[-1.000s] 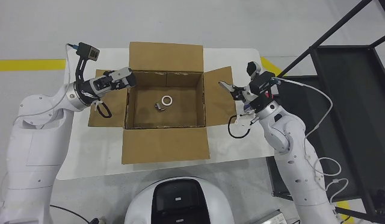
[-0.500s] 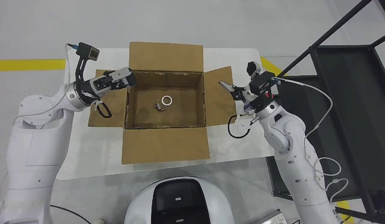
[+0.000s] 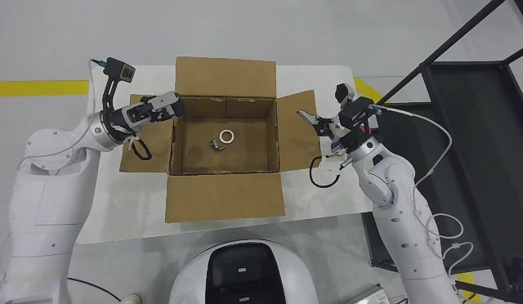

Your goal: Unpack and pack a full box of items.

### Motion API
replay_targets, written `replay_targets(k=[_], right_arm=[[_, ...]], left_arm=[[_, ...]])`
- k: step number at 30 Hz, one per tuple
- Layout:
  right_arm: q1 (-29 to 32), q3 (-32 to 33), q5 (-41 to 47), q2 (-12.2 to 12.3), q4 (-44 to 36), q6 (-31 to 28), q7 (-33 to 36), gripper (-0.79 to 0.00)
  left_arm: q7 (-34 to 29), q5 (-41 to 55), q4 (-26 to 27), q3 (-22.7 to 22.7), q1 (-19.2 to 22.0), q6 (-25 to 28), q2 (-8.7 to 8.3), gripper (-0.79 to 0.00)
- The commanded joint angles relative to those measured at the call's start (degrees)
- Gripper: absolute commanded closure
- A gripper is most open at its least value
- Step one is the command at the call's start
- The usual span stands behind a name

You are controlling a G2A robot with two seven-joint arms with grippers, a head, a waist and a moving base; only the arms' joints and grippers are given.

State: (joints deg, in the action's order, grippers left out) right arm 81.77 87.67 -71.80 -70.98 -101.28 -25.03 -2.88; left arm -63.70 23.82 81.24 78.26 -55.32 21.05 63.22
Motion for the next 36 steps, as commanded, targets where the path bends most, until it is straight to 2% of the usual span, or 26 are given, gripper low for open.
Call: replay_targets(k=[1, 4, 8, 11, 15, 20, 24, 36], right_arm=[[0.00, 0.00, 0.03, 0.00, 0.00, 0.00, 0.01, -0.785], [0.10, -0.06, 0.10, 0.00, 0.38, 0.07, 0.44, -0.785], [-2.71, -1.73, 3.09, -0.04, 0.26, -0.86, 6.96, -0.785], [-6.35, -4.75, 8.01, -0.32, -1.66, -0.78, 15.06, -0.785], [-11.80, -10.08, 13.92, -0.88, -3.20, 2.71, 28.74, -0.785], [-18.25, -17.74, 13.69, -1.41, 1.18, 2.19, 40.95, -0.785], [-21.25, -22.13, 12.83, -2.03, 6.41, 3.31, 42.15, -0.785], [-21.25, -22.13, 12.83, -2.03, 6.41, 3.31, 42.15, -0.785]], left_arm=[[0.00, 0.00, 0.00, 0.00, 0.00, 0.00, 0.00, -0.785], [0.00, 0.00, 0.00, 0.00, 0.00, 0.00, 0.00, -0.785], [0.00, 0.00, 0.00, 0.00, 0.00, 0.00, 0.00, -0.785], [0.00, 0.00, 0.00, 0.00, 0.00, 0.00, 0.00, -0.785], [0.00, 0.00, 0.00, 0.00, 0.00, 0.00, 0.00, -0.785], [0.00, 0.00, 0.00, 0.00, 0.00, 0.00, 0.00, -0.785], [0.00, 0.00, 0.00, 0.00, 0.00, 0.00, 0.00, -0.785], [0.75, -0.29, -0.21, 0.26, -0.07, -0.10, -0.03, -0.785]])
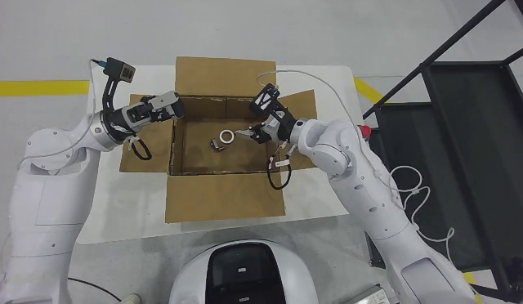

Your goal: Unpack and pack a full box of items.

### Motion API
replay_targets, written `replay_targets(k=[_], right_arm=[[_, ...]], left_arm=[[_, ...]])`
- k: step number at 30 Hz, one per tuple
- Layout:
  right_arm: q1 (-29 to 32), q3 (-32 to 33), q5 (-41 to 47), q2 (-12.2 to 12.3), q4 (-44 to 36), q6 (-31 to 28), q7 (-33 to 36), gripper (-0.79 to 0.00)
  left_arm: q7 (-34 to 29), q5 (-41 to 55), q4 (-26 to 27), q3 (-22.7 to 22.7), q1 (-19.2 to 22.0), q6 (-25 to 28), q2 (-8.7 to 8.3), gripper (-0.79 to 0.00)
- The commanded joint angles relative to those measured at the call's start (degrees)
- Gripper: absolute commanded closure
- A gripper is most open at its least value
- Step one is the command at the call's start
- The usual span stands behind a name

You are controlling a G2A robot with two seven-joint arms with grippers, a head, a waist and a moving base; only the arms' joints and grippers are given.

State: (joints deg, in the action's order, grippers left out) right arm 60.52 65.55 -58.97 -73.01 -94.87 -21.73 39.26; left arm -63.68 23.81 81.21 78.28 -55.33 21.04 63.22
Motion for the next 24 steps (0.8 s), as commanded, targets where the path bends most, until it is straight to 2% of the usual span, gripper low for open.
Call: replay_targets(k=[1, 5, 11, 17, 24], right_arm=[[0.00, 0.00, 0.01, 0.00, 0.00, 0.00, 0.00, -0.785], [-0.56, -1.06, 2.06, -0.27, 1.13, 0.83, -0.14, -0.785], [-10.08, -10.47, 6.54, -2.66, 10.31, 1.54, 5.91, -0.785], [-17.89, -18.05, 10.58, -5.69, 21.11, 4.00, 7.54, -0.785], [-18.74, -18.64, 9.94, -5.97, 21.77, 4.26, 6.95, -0.785]], left_arm=[[2.95, -1.60, -0.31, 0.96, -0.33, -0.28, -0.13, -0.785], [8.08, -3.12, -0.20, 4.82, -2.33, -0.39, -0.74, -0.785], [10.16, -4.17, 1.77, 10.67, -6.57, -0.34, -1.83, -0.785], [10.16, -4.17, 1.77, 10.67, -6.57, -0.34, -1.83, -0.785], [10.16, -4.17, 1.77, 10.67, -6.57, -0.34, -1.83, -0.785]])
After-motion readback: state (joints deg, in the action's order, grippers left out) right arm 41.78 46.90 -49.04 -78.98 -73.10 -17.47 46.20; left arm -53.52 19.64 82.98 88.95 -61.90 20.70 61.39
